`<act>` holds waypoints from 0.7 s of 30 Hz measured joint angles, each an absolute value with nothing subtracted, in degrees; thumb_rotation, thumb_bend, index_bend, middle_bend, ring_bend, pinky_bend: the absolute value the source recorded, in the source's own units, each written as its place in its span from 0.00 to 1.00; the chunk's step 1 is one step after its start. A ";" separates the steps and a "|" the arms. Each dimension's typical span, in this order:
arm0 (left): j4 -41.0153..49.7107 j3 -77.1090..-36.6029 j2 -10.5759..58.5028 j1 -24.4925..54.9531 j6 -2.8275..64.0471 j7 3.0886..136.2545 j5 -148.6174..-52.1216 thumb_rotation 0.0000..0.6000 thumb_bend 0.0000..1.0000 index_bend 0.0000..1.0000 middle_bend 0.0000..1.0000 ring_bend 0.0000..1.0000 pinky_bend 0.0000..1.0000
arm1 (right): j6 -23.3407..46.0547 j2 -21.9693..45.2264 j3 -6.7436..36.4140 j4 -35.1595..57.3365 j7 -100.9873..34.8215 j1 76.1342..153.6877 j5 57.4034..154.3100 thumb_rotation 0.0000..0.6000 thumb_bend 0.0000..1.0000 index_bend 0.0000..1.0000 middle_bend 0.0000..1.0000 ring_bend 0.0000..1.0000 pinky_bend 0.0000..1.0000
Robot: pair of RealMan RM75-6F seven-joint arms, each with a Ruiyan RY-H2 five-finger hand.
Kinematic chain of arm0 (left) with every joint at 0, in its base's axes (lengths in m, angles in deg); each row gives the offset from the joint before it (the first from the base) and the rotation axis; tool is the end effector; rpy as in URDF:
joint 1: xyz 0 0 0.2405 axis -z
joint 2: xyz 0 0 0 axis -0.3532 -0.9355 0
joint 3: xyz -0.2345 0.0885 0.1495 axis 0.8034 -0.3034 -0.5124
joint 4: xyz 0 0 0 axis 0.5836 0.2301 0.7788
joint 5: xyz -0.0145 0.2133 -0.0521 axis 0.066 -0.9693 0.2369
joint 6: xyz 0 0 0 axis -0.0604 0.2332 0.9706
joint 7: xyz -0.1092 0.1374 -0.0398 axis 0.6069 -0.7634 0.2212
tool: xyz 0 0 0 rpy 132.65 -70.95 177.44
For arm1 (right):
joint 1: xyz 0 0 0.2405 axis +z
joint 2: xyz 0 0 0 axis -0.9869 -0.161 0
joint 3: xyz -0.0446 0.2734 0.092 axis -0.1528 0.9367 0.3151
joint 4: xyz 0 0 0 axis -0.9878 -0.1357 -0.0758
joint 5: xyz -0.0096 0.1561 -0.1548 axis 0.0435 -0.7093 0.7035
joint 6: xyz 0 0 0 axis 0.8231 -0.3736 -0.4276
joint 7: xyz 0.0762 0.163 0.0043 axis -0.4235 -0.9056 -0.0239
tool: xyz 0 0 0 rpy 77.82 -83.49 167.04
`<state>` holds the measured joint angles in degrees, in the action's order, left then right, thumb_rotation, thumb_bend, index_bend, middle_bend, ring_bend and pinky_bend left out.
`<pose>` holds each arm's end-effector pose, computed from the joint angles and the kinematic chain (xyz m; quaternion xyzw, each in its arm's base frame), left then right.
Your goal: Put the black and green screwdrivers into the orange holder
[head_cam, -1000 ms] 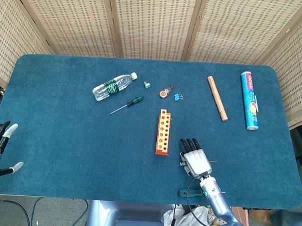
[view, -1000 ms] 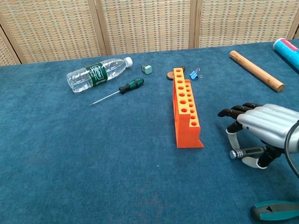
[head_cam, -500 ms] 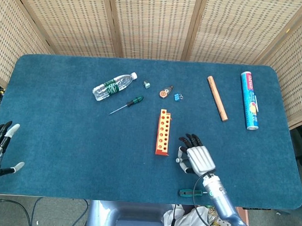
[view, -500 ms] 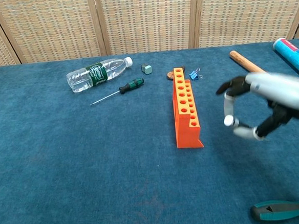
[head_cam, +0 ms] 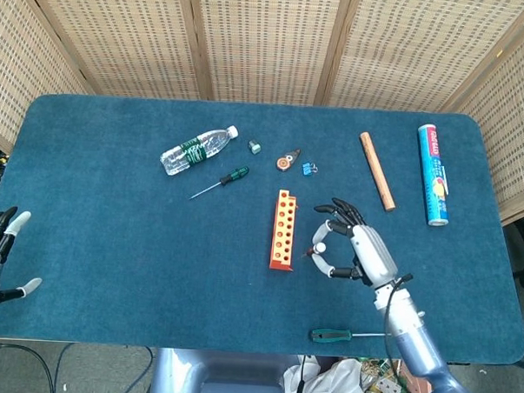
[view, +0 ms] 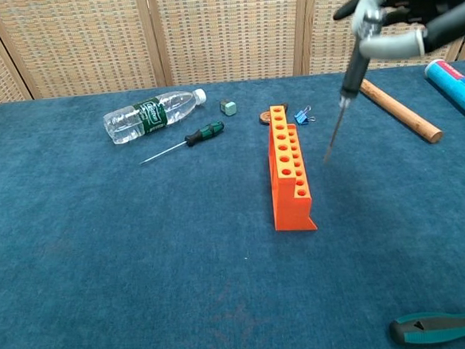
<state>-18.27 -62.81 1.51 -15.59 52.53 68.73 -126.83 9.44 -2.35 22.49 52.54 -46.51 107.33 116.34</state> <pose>-0.3345 0.2190 0.1810 -0.6082 -0.3668 -0.3888 0.5868 -0.1360 -0.3312 0.0936 0.5352 -0.5697 0.5735 0.2452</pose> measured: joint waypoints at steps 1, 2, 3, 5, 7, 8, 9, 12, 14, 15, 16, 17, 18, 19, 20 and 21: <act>-18.29 -62.79 1.52 -15.57 52.52 68.61 -126.81 1.00 0.00 0.00 0.00 0.00 0.00 | 8.55 -3.17 23.17 53.03 -48.82 107.59 115.89 1.00 0.41 0.58 0.18 0.00 0.00; -18.32 -62.77 1.54 -15.54 52.48 68.45 -126.78 1.00 0.00 0.00 0.00 0.00 0.00 | 7.61 -3.91 23.83 53.43 -50.99 107.89 115.46 1.00 0.41 0.58 0.18 0.00 0.00; -18.37 -62.74 1.56 -15.48 52.41 68.24 -126.73 1.00 0.00 0.00 0.00 0.00 0.00 | 6.28 -4.77 24.67 53.82 -53.58 108.38 114.92 1.00 0.41 0.58 0.18 0.00 0.00; -18.42 -62.72 1.62 -15.41 52.30 68.00 -126.67 1.00 0.00 0.00 0.00 0.00 0.00 | 4.27 -5.77 25.81 54.12 -56.63 109.29 114.14 1.00 0.41 0.58 0.18 0.00 0.00; -18.42 -62.69 1.68 -15.31 52.12 67.80 -126.54 1.00 0.00 0.00 0.00 0.00 0.00 | 2.47 -6.33 26.70 54.05 -58.69 110.60 113.21 1.00 0.41 0.58 0.18 0.00 0.00; -18.42 -62.66 1.70 -15.27 52.03 67.75 -126.45 1.00 0.00 0.00 0.00 0.00 0.00 | 1.96 -6.39 26.91 53.90 -59.14 111.08 112.78 1.00 0.41 0.58 0.18 0.00 0.00; -18.43 -62.62 1.73 -15.21 51.90 67.68 -126.30 1.00 0.00 0.00 0.00 0.00 0.00 | 1.42 -6.37 27.06 53.61 -59.46 111.62 112.24 1.00 0.41 0.58 0.18 0.00 0.00; -18.46 -62.54 1.77 -15.06 51.54 67.43 -125.93 1.00 0.00 0.00 0.00 0.00 0.00 | 0.52 -6.03 27.15 52.77 -59.60 112.71 111.03 1.00 0.41 0.58 0.18 0.00 0.00; -18.47 -62.50 1.80 -14.99 51.35 67.30 -125.73 1.00 0.00 0.00 0.00 0.00 0.00 | 0.23 -5.76 27.07 52.35 -59.18 113.27 110.40 1.00 0.42 0.58 0.18 0.00 0.00; -18.48 -62.48 1.82 -14.95 51.27 67.22 -125.63 1.00 0.00 0.00 0.00 0.00 0.00 | 0.03 -5.58 26.96 52.08 -58.74 113.62 109.99 1.00 0.43 0.58 0.18 0.00 0.00; -18.48 -62.47 1.84 -14.93 51.21 67.16 -125.54 1.00 0.00 0.00 0.00 0.00 0.00 | -0.14 -5.43 26.83 51.88 -58.38 113.87 109.67 1.00 0.43 0.58 0.18 0.00 0.00; -18.49 -62.45 1.87 -14.91 51.15 67.08 -125.44 1.00 0.00 0.00 0.00 0.00 0.00 | -0.31 -5.28 26.68 51.70 -58.02 114.12 109.34 1.00 0.43 0.58 0.18 0.00 0.00; -18.50 -62.43 1.90 -14.88 51.06 67.00 -125.32 1.00 0.00 0.00 0.00 0.00 0.00 | -0.49 -5.07 26.47 51.49 -57.54 114.44 108.93 1.00 0.43 0.58 0.18 0.00 0.00; -18.51 -62.41 1.93 -14.85 50.96 66.92 -125.19 1.00 0.00 0.00 0.00 0.00 0.00 | -0.62 -4.91 26.33 51.35 -57.21 114.65 108.67 1.00 0.43 0.58 0.18 0.00 0.00; -18.53 -62.39 1.95 -14.81 50.88 66.84 -125.11 1.00 0.00 0.00 0.00 0.00 0.00 | -0.73 -4.77 26.20 51.24 -56.92 114.82 108.44 1.00 0.43 0.58 0.18 0.00 0.00; -18.53 -62.38 1.97 -14.78 50.82 66.76 -125.05 1.00 0.00 0.00 0.00 0.00 0.00 | -0.82 -4.58 26.08 51.14 -56.56 115.07 108.17 1.00 0.43 0.58 0.18 0.00 0.00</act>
<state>-18.53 -62.38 1.97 -14.78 50.82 66.76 -125.05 -0.82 -4.58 26.08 51.14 -56.56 115.07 108.17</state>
